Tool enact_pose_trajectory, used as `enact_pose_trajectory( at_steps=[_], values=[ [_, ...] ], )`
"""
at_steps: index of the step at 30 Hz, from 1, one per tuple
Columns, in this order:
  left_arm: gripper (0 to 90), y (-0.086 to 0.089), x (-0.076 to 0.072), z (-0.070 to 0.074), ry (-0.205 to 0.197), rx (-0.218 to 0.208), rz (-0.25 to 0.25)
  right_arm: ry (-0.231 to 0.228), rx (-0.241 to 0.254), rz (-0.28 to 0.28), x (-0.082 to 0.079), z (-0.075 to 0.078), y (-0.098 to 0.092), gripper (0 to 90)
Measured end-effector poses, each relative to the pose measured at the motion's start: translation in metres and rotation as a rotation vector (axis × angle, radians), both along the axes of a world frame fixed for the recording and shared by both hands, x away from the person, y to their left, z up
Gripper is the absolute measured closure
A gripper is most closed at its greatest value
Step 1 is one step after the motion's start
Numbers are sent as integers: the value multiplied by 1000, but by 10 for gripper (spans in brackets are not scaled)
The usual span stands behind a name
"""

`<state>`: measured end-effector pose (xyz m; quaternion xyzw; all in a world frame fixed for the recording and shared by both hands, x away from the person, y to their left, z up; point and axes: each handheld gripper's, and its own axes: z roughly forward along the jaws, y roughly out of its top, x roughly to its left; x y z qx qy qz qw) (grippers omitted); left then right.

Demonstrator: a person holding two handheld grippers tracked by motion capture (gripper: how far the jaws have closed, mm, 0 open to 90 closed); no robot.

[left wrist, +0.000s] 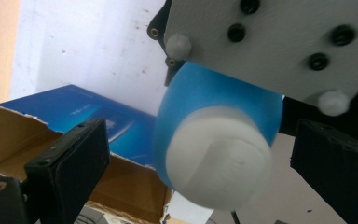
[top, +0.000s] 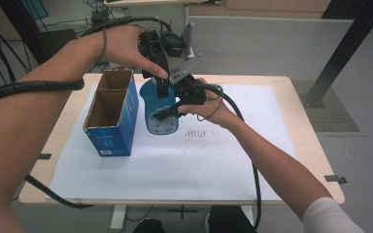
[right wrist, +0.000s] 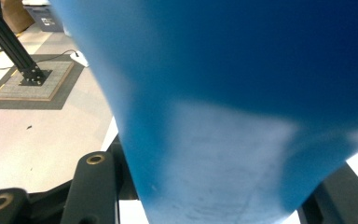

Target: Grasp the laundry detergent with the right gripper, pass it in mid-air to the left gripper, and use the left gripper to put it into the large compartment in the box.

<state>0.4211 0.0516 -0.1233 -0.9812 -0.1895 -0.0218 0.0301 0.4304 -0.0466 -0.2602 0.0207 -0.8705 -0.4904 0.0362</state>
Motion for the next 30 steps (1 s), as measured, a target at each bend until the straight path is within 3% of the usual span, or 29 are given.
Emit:
enact_pose_trajectory(
  at_steps=[9,25,30],
  values=[
    [51,-3,0,-11,10,-19,-18,-25,9,13,-3,3,-2,439],
    [51,-1,-1,-13,8,-44,-38,-36,29,14,-3,4,-3,438],
    [50,0,-2,-13,1,-69,-44,-35,30,15,-2,4,-4,438]
  ],
)
